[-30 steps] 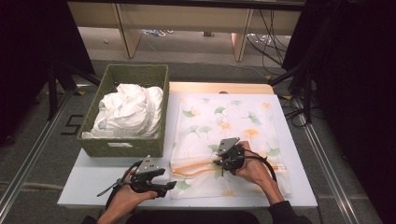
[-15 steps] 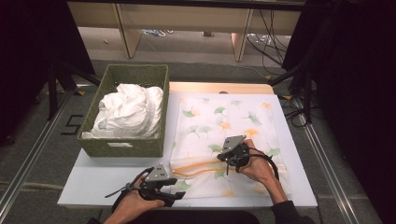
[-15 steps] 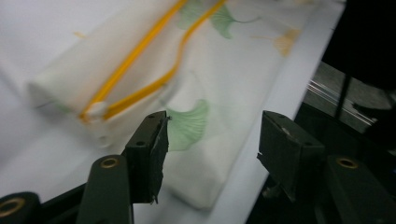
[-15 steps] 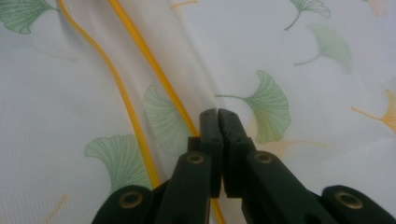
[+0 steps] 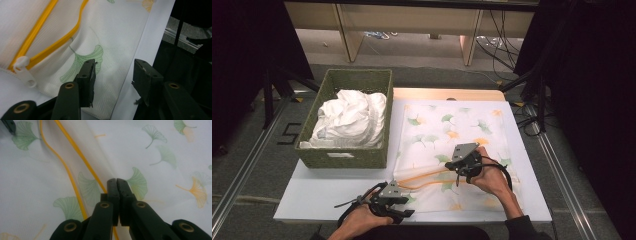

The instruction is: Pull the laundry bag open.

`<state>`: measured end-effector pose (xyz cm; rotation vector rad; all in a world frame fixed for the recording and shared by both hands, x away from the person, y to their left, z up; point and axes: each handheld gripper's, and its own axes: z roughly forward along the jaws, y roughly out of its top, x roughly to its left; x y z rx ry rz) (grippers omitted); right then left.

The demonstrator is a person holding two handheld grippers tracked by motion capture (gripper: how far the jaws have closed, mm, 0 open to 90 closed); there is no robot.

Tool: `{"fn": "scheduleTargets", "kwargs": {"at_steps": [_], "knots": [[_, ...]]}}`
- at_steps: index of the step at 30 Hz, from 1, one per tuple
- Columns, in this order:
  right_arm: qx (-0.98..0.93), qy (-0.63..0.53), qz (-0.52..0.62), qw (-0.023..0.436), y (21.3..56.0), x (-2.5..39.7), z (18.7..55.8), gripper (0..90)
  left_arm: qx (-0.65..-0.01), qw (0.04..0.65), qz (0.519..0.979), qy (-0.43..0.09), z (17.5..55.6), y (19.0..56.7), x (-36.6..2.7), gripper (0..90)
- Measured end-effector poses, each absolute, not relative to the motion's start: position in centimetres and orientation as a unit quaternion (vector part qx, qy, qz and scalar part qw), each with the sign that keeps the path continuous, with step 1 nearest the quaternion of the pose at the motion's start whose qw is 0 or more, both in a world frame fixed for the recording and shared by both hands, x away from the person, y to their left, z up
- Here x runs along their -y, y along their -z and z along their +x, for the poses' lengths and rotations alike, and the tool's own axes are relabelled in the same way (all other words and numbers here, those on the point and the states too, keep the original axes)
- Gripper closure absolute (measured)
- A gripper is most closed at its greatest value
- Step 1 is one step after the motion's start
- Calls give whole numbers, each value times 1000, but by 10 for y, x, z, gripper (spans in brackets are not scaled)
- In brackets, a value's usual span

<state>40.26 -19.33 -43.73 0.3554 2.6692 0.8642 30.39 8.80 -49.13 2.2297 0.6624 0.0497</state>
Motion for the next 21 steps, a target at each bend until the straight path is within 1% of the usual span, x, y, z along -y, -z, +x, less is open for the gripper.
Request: {"fn": "scheduleTargets", "kwargs": {"at_steps": [1,4,5,6,10,12,15,19,21], "knots": [[-931,-302,126,159,436,193,402,900,-264,400,877,-17,304,491,-88,543],[-929,-300,138,168,431,193,399,900,-266,401,876,-20,305,491,-89,538],[-929,-302,128,170,431,192,400,900,-267,398,877,-27,305,490,-90,529],[-930,-302,129,165,430,192,399,900,-274,404,872,-23,304,489,-89,519],[-926,-304,136,176,425,192,397,900,-275,419,865,-27,303,483,-91,476],[-924,-310,136,176,422,192,396,900,-289,435,852,-37,302,477,-91,455],[-923,-318,126,175,419,192,396,900,-292,462,835,-66,306,468,-96,448],[-922,-317,133,178,416,192,394,900,-299,472,826,-82,311,461,-99,447],[-924,-318,119,176,414,192,394,900,-293,463,832,-91,314,460,-100,441]]}}
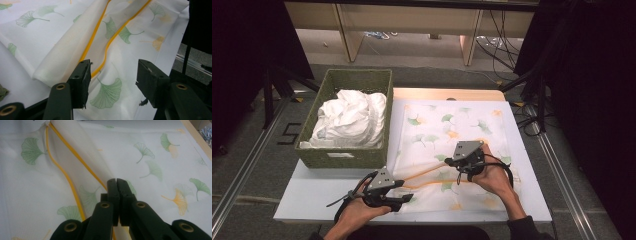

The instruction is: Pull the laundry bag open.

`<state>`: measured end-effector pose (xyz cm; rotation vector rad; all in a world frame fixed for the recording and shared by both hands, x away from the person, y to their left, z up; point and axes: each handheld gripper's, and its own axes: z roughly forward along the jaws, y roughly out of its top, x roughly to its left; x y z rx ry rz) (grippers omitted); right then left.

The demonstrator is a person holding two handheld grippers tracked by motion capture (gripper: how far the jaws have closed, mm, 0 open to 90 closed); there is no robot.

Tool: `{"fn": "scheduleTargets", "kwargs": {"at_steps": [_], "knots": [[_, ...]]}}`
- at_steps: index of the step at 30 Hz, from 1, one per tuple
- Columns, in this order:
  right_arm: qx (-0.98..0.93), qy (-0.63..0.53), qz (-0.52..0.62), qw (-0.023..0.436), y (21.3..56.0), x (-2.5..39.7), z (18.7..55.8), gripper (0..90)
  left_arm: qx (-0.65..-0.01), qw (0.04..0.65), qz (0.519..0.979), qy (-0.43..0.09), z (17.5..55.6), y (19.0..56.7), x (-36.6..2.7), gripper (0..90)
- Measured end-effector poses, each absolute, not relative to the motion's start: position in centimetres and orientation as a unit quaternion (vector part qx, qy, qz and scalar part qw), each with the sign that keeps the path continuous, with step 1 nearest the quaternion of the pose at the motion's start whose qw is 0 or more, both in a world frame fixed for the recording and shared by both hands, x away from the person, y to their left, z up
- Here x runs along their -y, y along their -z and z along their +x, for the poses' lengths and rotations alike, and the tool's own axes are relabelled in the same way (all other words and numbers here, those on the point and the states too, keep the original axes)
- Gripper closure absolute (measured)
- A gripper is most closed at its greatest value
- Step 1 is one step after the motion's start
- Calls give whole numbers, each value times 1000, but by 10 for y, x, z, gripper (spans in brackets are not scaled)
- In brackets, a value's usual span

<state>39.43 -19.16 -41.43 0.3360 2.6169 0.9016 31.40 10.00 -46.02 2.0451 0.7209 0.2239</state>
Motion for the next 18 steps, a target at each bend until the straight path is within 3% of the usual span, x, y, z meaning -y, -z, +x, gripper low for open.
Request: {"fn": "scheduleTargets", "kwargs": {"at_steps": [7,18], "knots": [[-923,-319,111,182,410,189,392,900,-290,469,826,-118,323,451,-97,416],[-922,-324,100,184,406,187,389,900,-282,472,825,-130,370,449,-49,463]]}}
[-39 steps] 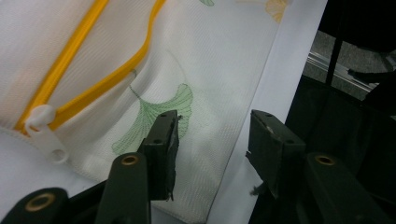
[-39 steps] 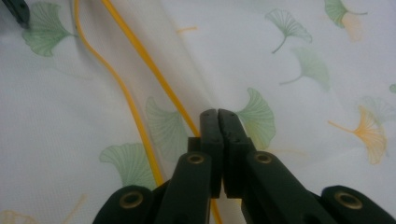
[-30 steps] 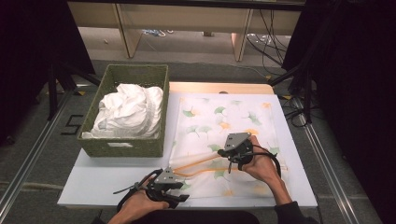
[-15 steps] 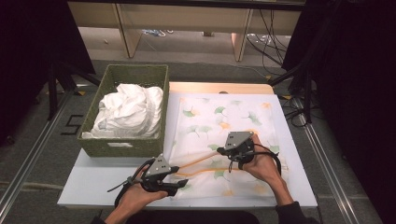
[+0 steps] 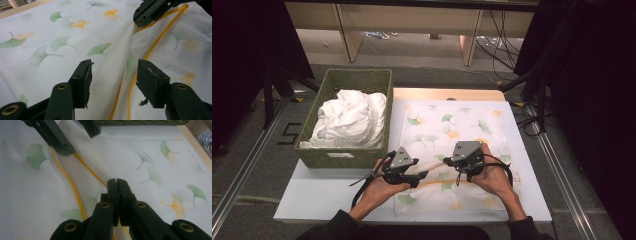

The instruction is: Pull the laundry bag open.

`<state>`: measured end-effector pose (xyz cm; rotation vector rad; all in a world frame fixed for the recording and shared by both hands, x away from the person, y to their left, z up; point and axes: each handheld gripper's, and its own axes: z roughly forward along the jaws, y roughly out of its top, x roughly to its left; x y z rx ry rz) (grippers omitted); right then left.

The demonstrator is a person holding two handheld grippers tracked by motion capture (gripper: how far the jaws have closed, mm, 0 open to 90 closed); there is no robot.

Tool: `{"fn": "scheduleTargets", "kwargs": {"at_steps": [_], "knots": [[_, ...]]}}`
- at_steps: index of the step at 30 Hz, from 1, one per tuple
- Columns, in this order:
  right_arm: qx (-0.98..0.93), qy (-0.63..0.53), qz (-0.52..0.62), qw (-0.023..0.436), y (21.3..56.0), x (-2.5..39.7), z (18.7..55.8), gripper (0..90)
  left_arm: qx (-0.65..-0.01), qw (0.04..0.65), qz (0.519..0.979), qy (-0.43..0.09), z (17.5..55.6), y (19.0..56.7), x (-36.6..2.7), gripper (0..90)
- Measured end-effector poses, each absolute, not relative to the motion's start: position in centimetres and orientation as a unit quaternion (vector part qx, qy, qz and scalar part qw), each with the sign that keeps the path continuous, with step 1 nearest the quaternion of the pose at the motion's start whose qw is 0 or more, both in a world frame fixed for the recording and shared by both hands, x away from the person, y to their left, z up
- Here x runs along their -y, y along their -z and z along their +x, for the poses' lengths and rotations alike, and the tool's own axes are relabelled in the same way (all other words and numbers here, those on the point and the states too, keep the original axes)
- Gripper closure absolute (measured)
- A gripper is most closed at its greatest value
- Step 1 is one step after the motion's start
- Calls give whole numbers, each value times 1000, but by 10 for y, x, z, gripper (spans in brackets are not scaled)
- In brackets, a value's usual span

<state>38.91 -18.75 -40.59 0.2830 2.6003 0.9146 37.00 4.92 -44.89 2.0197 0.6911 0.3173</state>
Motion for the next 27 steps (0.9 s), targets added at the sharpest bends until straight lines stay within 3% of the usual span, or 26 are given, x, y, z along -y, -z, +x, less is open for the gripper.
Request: {"fn": "scheduleTargets", "kwargs": {"at_steps": [5,9,10,13,15,17,18,22,26,27], "knots": [[-922,-325,106,183,406,186,388,900,-264,467,833,-136,380,458,-36,558],[-923,-320,116,180,406,186,386,900,-241,473,835,-148,381,455,-33,846],[-922,-322,111,183,407,186,387,900,-237,471,836,-152,382,453,-34,865],[-920,-324,115,188,410,186,388,868,-238,482,829,-156,381,450,-35,874],[-925,-306,125,188,414,185,389,732,-239,486,827,-151,382,450,-36,875],[-930,-295,118,186,419,182,391,674,-237,486,827,-151,382,449,-37,875],[-932,-289,114,188,421,181,391,683,-232,484,829,-154,382,449,-37,875],[-933,-276,107,204,419,183,393,862,-232,487,829,-149,382,451,-37,873],[-937,-245,139,208,423,195,397,815,-233,487,829,-148,381,448,-37,876],[-937,-242,130,214,424,197,399,881,-234,487,828,-146,381,449,-37,876]]}}
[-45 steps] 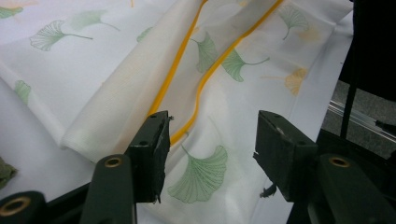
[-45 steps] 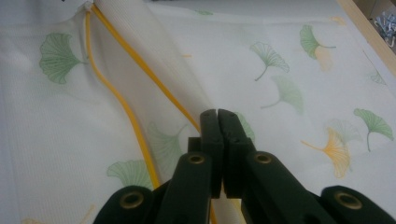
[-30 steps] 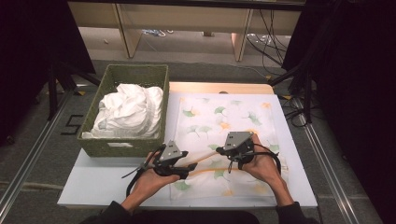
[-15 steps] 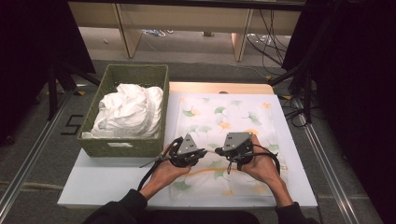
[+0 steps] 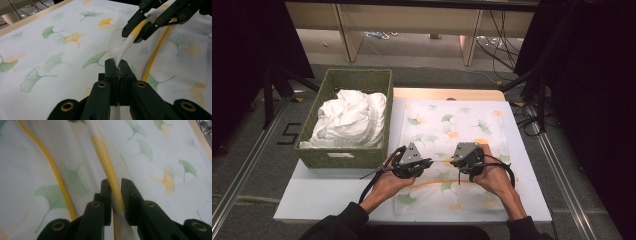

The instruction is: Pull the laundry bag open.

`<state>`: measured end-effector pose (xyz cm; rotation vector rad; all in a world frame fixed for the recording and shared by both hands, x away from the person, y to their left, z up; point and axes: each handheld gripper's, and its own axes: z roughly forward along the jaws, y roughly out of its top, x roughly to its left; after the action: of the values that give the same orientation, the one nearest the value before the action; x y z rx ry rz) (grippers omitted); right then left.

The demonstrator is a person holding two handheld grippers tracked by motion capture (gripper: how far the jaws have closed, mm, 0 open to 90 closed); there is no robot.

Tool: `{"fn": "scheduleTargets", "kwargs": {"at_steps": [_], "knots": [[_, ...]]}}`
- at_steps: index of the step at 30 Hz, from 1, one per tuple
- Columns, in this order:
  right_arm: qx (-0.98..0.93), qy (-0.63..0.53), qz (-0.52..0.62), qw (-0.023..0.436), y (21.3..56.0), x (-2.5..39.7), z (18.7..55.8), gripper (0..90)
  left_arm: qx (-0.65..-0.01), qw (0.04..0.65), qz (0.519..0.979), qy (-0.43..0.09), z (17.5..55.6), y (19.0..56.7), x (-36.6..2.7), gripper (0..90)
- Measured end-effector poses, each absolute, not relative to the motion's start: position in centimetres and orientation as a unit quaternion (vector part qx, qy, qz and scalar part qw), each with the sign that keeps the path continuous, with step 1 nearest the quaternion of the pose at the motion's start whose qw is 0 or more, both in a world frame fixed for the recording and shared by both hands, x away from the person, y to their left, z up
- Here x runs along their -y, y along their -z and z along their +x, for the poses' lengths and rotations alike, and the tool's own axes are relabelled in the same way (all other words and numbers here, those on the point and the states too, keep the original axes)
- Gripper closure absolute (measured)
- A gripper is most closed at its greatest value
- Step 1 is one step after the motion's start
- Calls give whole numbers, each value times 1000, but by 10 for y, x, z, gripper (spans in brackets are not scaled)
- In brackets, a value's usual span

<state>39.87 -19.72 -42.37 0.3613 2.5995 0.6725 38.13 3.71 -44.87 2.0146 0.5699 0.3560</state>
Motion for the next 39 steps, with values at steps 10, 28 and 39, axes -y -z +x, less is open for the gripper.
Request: {"fn": "scheduleTargets", "kwargs": {"at_steps": [10,28,39], "knots": [[-928,-272,121,222,418,202,401,900,-264,487,821,-137,383,447,-42,606],[-915,-300,165,214,412,202,406,900,-287,492,810,-139,328,404,-100,344],[-915,-306,157,212,409,203,407,898,-333,486,789,-173,350,380,-129,299]]}}
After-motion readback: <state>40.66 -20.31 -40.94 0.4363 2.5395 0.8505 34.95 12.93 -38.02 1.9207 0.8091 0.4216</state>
